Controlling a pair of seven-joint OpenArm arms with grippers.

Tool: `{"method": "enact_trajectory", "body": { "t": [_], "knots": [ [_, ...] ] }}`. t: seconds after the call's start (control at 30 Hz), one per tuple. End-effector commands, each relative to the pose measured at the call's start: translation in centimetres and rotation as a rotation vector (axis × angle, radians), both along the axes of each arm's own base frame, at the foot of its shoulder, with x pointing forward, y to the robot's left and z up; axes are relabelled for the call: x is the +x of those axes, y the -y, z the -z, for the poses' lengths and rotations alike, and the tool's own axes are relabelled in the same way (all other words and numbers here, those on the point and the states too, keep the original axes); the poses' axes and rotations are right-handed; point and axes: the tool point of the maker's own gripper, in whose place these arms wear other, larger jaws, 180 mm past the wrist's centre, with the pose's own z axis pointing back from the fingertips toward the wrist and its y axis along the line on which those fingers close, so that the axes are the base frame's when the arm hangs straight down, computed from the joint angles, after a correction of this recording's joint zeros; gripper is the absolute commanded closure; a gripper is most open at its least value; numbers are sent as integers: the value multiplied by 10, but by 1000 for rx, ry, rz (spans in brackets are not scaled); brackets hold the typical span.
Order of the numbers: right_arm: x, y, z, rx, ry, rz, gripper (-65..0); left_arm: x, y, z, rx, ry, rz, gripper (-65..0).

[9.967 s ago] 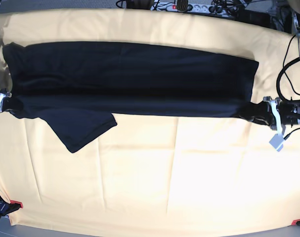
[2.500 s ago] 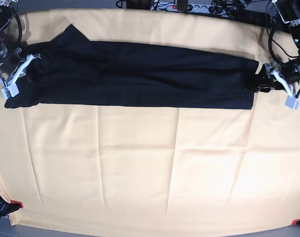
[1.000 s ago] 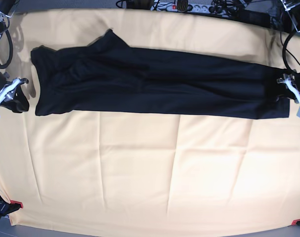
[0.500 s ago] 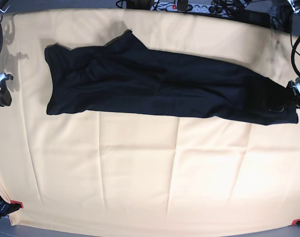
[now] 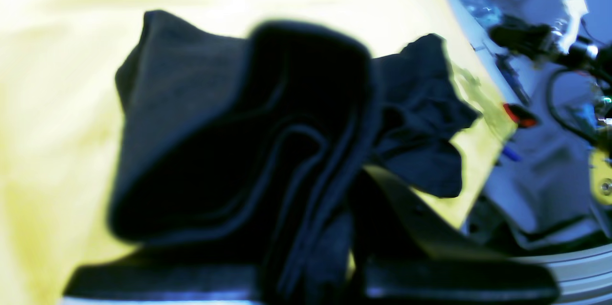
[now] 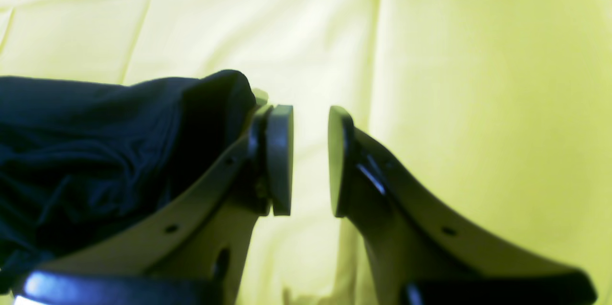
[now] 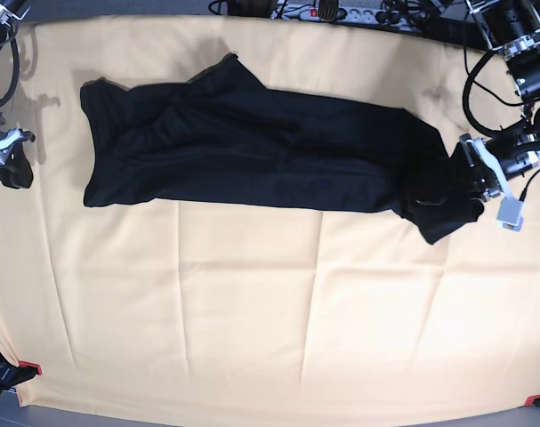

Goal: Fold the T-shirt properly
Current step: 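Grasp the strip end with the left gripper and fold it toward the middle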

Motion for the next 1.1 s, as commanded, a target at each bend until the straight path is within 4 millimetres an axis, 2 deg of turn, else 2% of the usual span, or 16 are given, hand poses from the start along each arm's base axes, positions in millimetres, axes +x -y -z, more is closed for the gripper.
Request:
{"method": "enact_trajectory", "body": {
  "t": [0.0,0.23,0.5,0.53,0.63,0.67,0.7,0.97,1.07],
  "knots": [
    [7,3,-16,-14,57,-6,-157,1,6,-9,-19,34,19,0],
    [6,2,-15,-16,53,-12,-157,-7,57,3,-121,36,107,0],
    [6,2,-15,-12,52,-11,-157,-12,95,2,-207,69,156,0],
    [6,2,-15,-12,52,-11,-157,-13,100,2,-218,58,165,-50],
    [6,2,-15,-13,53,-11,-157,-15,114,5,-264,-45,186,-322],
    [6,2,-16,-12,53,-11,-157,-15,118,4,-276,-74,189,-387],
    [6,2,-16,-12,53,-11,-157,-16,120,4,-278,-80,196,-422],
    [6,2,-16,-13,53,-11,-157,-17,121,-6,-251,-40,214,-433],
    [6,2,-15,-12,53,-11,-157,-16,112,-14,-200,60,216,-432]
  ]
}}
